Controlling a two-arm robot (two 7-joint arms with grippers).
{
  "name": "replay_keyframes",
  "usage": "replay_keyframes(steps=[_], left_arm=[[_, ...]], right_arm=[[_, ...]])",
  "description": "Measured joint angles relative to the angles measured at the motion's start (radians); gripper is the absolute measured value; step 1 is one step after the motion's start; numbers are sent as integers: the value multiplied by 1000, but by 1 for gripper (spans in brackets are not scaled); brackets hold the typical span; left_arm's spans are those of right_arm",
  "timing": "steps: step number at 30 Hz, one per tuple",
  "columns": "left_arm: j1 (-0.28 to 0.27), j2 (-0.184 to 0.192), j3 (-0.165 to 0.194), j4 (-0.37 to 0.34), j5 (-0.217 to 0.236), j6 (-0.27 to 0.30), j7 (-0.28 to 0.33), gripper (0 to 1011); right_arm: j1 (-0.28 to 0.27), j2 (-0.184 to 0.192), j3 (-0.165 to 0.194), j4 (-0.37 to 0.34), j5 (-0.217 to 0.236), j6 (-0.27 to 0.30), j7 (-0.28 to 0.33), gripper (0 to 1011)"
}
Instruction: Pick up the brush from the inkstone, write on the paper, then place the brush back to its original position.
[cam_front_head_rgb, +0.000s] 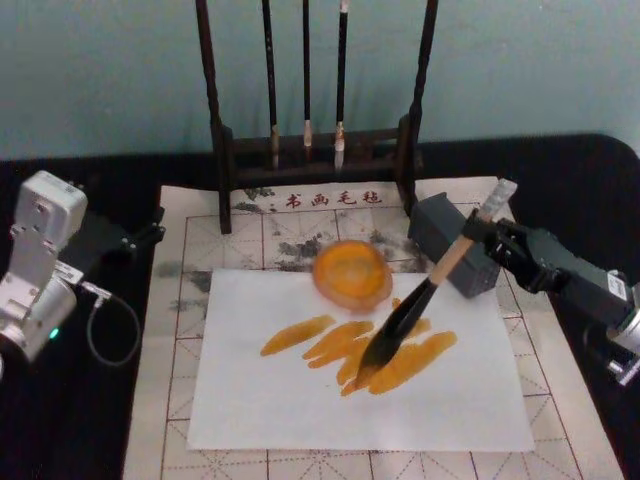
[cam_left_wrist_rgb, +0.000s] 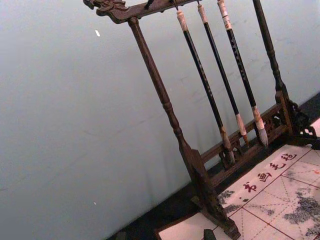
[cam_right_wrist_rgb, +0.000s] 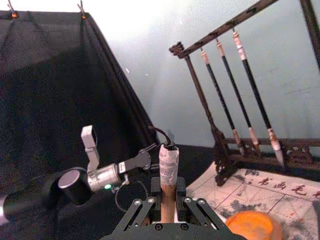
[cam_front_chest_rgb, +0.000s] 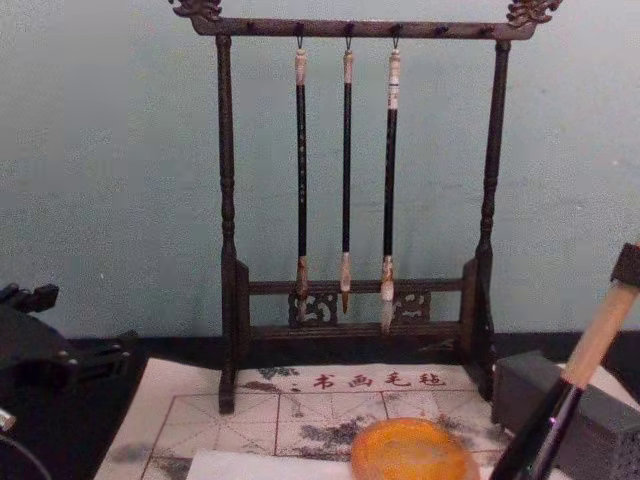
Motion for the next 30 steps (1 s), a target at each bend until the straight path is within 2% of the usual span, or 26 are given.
replay_keyframes(steps=[6, 14, 30], left_arm=[[0, 0, 0, 0, 0, 0, 0, 1001], [0, 0, 0, 0, 0, 0, 0, 1001], [0, 0, 0, 0, 0, 0, 0, 1001]], right_arm=[[-14, 24, -13, -15, 11, 7, 15, 183], [-40, 54, -13, -35, 24, 8, 14, 183], [-40, 66, -27, -22, 15, 12, 1, 183]])
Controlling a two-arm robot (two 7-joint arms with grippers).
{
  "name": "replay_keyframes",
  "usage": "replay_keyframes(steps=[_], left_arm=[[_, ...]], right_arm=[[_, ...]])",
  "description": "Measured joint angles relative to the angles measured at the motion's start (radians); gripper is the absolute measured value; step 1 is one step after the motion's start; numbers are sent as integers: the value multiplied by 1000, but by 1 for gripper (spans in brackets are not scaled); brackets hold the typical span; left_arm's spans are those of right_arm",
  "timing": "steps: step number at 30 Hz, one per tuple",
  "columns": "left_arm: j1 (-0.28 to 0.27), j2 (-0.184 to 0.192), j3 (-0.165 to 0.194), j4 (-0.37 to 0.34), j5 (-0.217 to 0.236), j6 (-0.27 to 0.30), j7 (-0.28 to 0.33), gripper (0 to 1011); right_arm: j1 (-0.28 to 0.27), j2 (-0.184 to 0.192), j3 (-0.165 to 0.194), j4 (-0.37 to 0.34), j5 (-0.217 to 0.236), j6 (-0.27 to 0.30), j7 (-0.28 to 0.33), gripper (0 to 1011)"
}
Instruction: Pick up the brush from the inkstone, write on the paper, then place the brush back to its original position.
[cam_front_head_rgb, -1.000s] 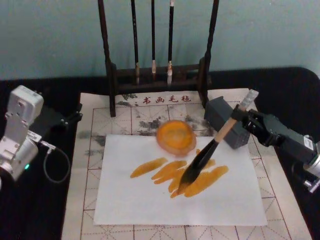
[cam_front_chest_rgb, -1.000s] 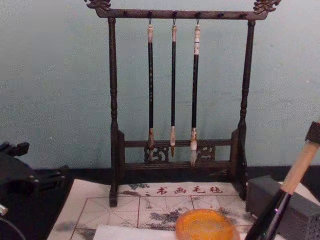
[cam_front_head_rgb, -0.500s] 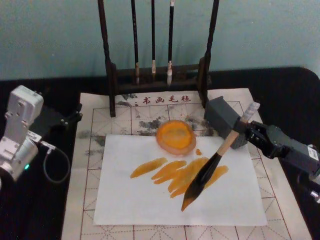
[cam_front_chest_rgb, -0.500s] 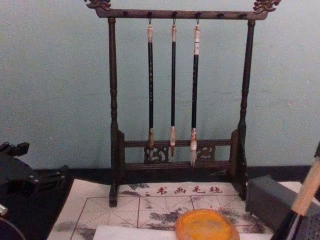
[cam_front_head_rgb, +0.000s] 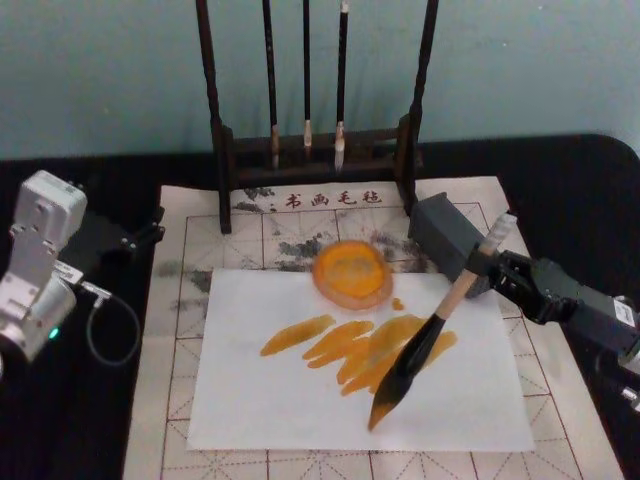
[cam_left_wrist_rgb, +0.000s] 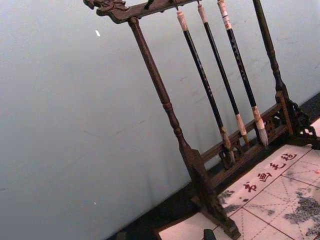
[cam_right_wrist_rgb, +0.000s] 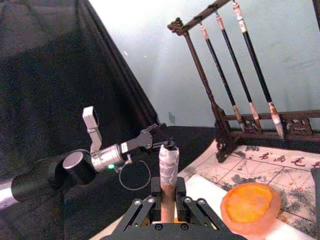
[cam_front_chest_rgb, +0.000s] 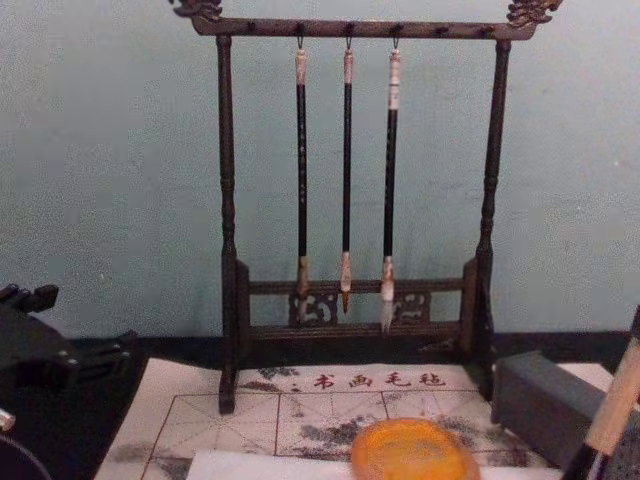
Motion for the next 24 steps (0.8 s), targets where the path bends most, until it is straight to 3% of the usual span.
replay_keyframes(steps=[24], left_arm=[[0, 0, 0, 0, 0, 0, 0, 1001]], right_arm=[[-4, -5, -6, 39, -8, -1, -6, 183]])
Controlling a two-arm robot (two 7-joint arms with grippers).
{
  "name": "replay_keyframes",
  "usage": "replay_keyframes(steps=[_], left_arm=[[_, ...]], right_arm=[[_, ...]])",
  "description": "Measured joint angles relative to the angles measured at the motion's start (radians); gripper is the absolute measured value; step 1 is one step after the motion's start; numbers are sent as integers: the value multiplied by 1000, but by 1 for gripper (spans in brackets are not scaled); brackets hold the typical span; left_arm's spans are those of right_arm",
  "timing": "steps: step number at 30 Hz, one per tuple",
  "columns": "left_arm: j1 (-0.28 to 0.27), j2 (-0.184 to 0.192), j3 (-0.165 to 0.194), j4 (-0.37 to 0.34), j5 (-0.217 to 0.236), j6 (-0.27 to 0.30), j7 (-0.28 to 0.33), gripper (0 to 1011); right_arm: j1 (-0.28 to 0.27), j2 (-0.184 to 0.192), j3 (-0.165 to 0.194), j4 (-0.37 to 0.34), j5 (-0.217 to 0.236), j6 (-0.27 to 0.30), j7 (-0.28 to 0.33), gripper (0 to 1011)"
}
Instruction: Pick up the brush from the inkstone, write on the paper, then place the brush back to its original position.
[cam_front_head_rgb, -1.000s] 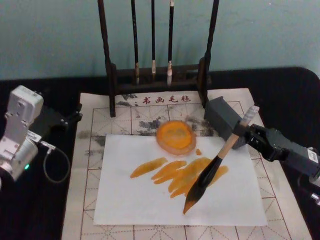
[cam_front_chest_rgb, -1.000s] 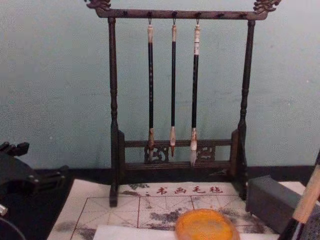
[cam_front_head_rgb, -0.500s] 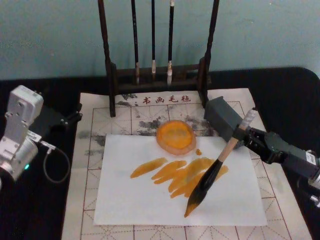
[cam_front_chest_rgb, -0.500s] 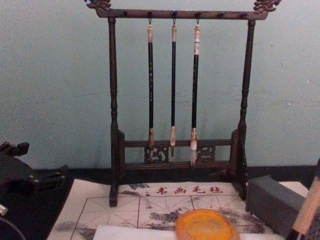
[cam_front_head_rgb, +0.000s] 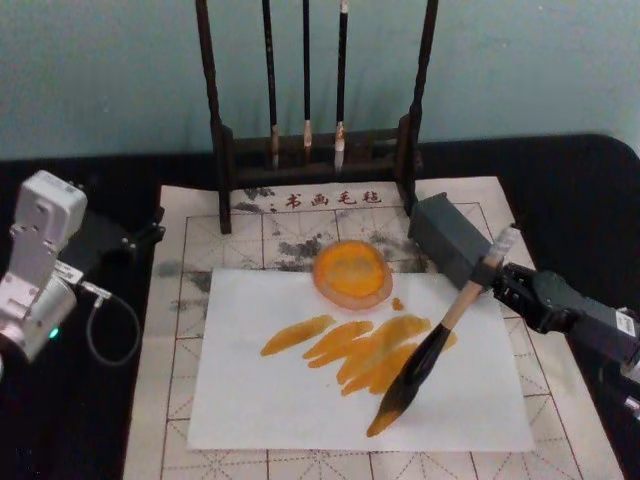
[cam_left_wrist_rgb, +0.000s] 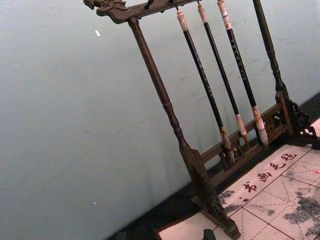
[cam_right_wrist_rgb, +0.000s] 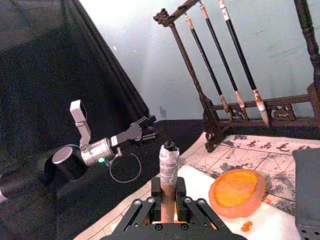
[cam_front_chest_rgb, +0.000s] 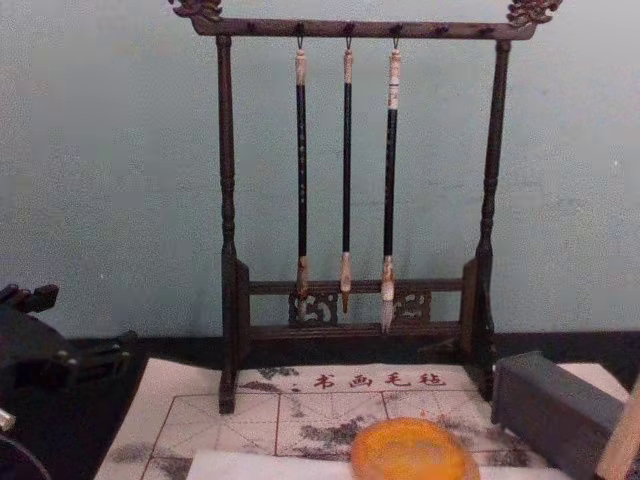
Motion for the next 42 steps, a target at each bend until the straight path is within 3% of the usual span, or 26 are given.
replay_keyframes(steps=[13, 42], left_arm=[[0, 0, 0, 0, 0, 0, 0, 1001], [0, 0, 0, 0, 0, 0, 0, 1001]], right_arm=[[-26, 8, 29, 3, 9, -15, -10, 183], [-111, 33, 142, -2, 19, -54, -56, 183]])
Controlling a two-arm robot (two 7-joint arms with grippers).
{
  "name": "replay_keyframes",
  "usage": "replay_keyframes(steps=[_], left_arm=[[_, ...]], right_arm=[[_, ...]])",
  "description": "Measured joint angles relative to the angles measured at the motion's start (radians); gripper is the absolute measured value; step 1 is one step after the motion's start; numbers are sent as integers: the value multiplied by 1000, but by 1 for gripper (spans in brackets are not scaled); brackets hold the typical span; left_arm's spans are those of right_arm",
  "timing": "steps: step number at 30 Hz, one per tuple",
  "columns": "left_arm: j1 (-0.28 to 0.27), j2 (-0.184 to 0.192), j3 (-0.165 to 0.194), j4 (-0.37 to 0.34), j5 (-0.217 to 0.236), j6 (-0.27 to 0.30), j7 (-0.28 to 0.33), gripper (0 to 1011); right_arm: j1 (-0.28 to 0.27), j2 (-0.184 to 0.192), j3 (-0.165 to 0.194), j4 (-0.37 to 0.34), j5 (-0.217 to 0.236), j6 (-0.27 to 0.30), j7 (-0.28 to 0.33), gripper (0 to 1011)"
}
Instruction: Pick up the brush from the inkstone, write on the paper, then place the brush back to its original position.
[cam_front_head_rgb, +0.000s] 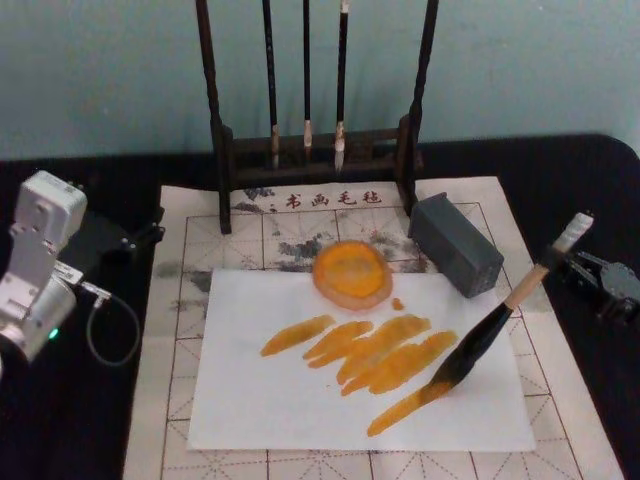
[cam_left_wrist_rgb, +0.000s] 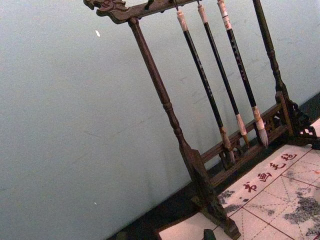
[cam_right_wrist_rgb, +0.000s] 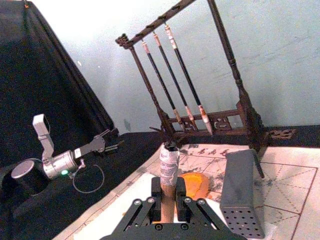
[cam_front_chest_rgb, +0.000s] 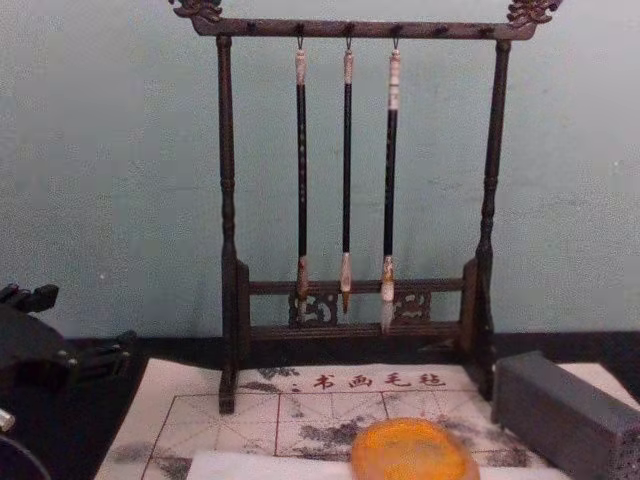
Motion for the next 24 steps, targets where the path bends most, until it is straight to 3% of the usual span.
replay_keyframes(steps=[12, 24], left_arm=[[0, 0, 0, 0, 0, 0, 0, 1001], [0, 0, 0, 0, 0, 0, 0, 1001]], right_arm=[[-22, -5, 37, -10, 2, -9, -5, 183], [-28, -53, 80, -11, 58, -32, 10, 183]])
